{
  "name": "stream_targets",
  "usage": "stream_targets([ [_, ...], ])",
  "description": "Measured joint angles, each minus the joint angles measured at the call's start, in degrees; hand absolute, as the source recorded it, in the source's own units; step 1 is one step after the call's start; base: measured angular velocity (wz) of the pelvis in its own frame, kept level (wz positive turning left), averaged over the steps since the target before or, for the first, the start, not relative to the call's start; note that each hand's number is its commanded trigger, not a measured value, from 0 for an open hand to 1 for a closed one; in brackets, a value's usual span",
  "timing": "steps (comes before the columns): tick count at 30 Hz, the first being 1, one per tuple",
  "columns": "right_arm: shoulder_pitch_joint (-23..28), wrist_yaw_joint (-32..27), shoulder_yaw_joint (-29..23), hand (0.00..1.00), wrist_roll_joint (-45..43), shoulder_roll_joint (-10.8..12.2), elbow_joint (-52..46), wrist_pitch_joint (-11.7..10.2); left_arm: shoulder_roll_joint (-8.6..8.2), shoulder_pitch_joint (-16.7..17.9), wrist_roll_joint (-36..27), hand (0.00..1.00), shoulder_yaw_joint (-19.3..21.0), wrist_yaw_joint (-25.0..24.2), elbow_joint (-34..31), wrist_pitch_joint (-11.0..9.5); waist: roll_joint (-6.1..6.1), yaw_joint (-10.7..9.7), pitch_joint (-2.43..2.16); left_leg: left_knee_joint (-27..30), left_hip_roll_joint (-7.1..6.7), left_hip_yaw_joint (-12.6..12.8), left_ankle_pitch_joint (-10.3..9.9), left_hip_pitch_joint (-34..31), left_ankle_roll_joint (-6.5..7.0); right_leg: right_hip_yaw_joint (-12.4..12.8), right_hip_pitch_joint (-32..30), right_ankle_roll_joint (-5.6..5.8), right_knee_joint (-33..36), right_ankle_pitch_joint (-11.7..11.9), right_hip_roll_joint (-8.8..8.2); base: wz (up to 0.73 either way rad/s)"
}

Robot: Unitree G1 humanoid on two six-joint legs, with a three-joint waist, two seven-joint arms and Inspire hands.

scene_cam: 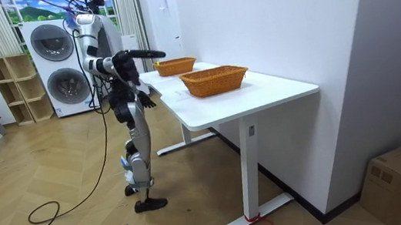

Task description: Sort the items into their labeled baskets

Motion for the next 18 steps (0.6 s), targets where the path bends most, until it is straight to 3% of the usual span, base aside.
stream_targets([
  [11, 2.28, -1.44, -0.03, 0.00, 0.68, 4.12, 12.79, -0.05, -0.71, 0.04, -3.22, 0.00, -0.05, 0.14, -0.06, 0.11, 0.66, -0.22, 0.08, -0.08, 0.04, 0.45, -0.05, -0.42, -0.02, 0.47, -1.06, -0.08, 0.03, -0.10, 0.06, -0.03],
  [18, 2.57, -0.05, 3.41, 0.00, 4.08, 7.23, 28.96, -0.66, -0.67, -0.03, -4.54, 0.00, -0.44, 0.42, 0.54, -0.48, 0.70, 0.14, 0.08, -0.07, 0.02, 0.28, -0.08, -0.29, -0.08, 0.36, -0.81, -0.10, -0.06, -0.25, 0.03, 0.00],
])
